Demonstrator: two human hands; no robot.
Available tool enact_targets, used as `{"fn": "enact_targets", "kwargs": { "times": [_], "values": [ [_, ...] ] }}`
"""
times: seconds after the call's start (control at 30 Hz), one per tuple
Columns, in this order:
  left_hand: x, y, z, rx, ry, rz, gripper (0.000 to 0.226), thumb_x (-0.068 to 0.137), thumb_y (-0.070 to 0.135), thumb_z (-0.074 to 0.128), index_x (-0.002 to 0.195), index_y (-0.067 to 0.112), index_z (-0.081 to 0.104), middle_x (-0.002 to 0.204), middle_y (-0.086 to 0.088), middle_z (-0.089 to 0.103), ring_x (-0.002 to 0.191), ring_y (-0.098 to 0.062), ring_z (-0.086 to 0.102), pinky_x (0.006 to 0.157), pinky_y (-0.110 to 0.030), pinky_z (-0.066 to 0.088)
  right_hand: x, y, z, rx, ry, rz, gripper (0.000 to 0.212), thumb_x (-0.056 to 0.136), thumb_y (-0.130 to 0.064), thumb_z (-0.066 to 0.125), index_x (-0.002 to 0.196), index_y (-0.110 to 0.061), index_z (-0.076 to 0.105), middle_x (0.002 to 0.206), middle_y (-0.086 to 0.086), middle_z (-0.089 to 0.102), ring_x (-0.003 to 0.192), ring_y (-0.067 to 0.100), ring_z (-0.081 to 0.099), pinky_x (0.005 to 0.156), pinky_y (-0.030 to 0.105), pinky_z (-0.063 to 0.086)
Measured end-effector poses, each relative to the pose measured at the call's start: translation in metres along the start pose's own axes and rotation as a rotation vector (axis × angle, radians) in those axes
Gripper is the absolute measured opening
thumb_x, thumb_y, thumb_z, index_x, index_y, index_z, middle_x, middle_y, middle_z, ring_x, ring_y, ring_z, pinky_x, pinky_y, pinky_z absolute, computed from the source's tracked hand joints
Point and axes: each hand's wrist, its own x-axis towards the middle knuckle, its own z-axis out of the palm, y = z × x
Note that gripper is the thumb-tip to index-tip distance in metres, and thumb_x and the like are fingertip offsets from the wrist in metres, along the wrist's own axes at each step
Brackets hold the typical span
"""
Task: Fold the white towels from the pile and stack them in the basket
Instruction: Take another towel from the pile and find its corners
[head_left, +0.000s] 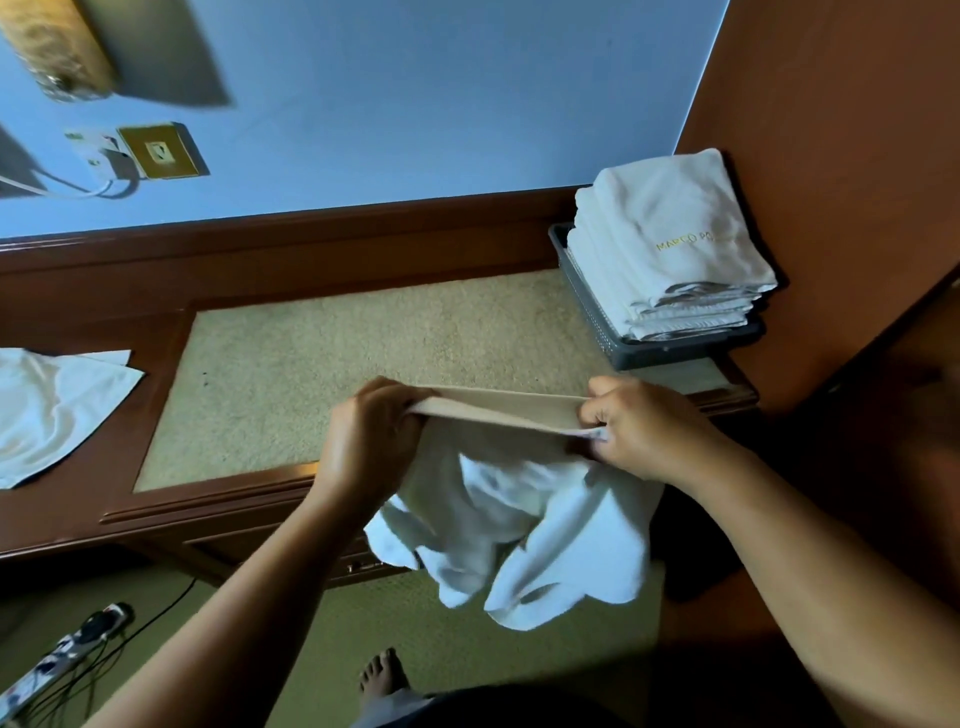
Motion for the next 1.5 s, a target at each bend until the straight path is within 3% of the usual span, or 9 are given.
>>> {"fn": "enact_targets", "kwargs": {
  "times": [0.1,0.27,0.43,0.67,0.8,0.93,1.2,1.4,1.5],
  "values": [
    [0.008,0.005,-0.009,0.000,0.040,0.118,0.019,0.087,0.003,0.071,0.100,0.015,0.079,0.089,0.005,0.064,0.077,-0.002,0.056,0.070,-0.001,0.038,-0.004,0.008,0.020,-0.028,0.017,0.082,0.029,0.088,-0.048,0.068,0.083,-0.020,0.063,0.090,-0.005,0.049,0.090,0.031,0.065,0.070,0.029,0.041],
    [0.024,-0.013,-0.031,0.120,-0.105,0.238,0.012,0.085,0.013,0.078,0.097,0.015,0.079,0.087,0.009,0.058,0.070,-0.008,0.055,0.062,-0.013,0.039,-0.015,0.040,0.052,-0.148,-0.020,0.282,0.035,0.089,-0.051,0.061,0.101,-0.020,0.071,0.106,0.005,0.065,0.099,0.034,0.067,0.076,0.032,0.051],
    [0.035,-0.033,-0.045,0.233,-0.269,0.338,0.013,0.087,0.016,0.077,0.099,0.015,0.079,0.092,0.008,0.055,0.071,-0.015,0.060,0.062,-0.014,0.040,-0.030,0.059,0.075,-0.209,-0.012,0.268,0.036,0.079,-0.050,0.076,0.084,-0.014,0.078,0.080,0.008,0.065,0.076,0.036,0.067,0.070,0.037,0.051],
    [0.037,-0.046,-0.054,0.217,-0.193,0.259,0.012,0.087,0.011,0.076,0.098,0.014,0.079,0.088,0.007,0.057,0.071,-0.013,0.057,0.063,-0.013,0.038,-0.034,0.071,0.091,-0.122,0.063,0.340,0.047,0.071,-0.052,0.084,0.072,-0.006,0.075,0.068,0.013,0.065,0.069,0.038,0.065,0.067,0.038,0.051],
    [0.037,-0.051,-0.064,0.224,-0.121,0.237,0.009,0.089,0.016,0.075,0.093,0.010,0.079,0.083,0.003,0.060,0.070,-0.018,0.059,0.062,-0.023,0.039,-0.036,0.077,0.089,0.089,0.178,0.459,0.043,0.074,-0.032,0.087,0.058,-0.002,0.060,0.062,0.021,0.062,0.062,0.040,0.064,0.057,0.033,0.043],
    [0.036,-0.053,-0.065,0.229,-0.104,0.218,0.008,0.088,0.014,0.076,0.092,0.007,0.079,0.083,-0.001,0.062,0.071,-0.023,0.062,0.065,-0.030,0.043,-0.033,0.073,0.093,0.184,0.269,0.340,0.043,0.077,-0.022,0.085,0.053,-0.007,0.053,0.055,0.014,0.056,0.053,0.034,0.060,0.055,0.027,0.034],
    [0.037,-0.060,-0.064,0.224,-0.087,0.178,0.007,0.089,0.015,0.075,0.086,0.009,0.078,0.079,0.002,0.059,0.069,-0.021,0.059,0.059,-0.026,0.038,-0.013,0.042,0.085,0.548,0.363,0.242,0.041,0.075,-0.046,0.053,0.047,-0.023,0.034,0.047,-0.007,0.030,0.048,-0.002,0.043,0.048,0.015,0.025],
    [0.034,-0.083,-0.067,0.240,-0.060,0.096,0.008,0.089,0.013,0.075,0.090,0.006,0.078,0.085,-0.006,0.065,0.074,-0.025,0.061,0.066,-0.032,0.042,-0.019,0.054,0.077,0.700,0.454,0.373,0.033,0.078,-0.037,0.068,0.052,-0.027,0.052,0.045,-0.012,0.042,0.044,0.002,0.038,0.046,0.020,0.026],
    [0.033,-0.089,-0.058,0.250,-0.103,0.098,0.007,0.086,0.012,0.077,0.088,0.005,0.078,0.084,-0.004,0.063,0.075,-0.028,0.062,0.066,-0.033,0.044,-0.020,0.052,0.073,0.648,0.486,0.372,0.048,0.078,-0.045,0.066,0.053,-0.014,0.040,0.045,-0.008,0.034,0.046,0.007,0.037,0.046,0.024,0.026]
  ]
}}
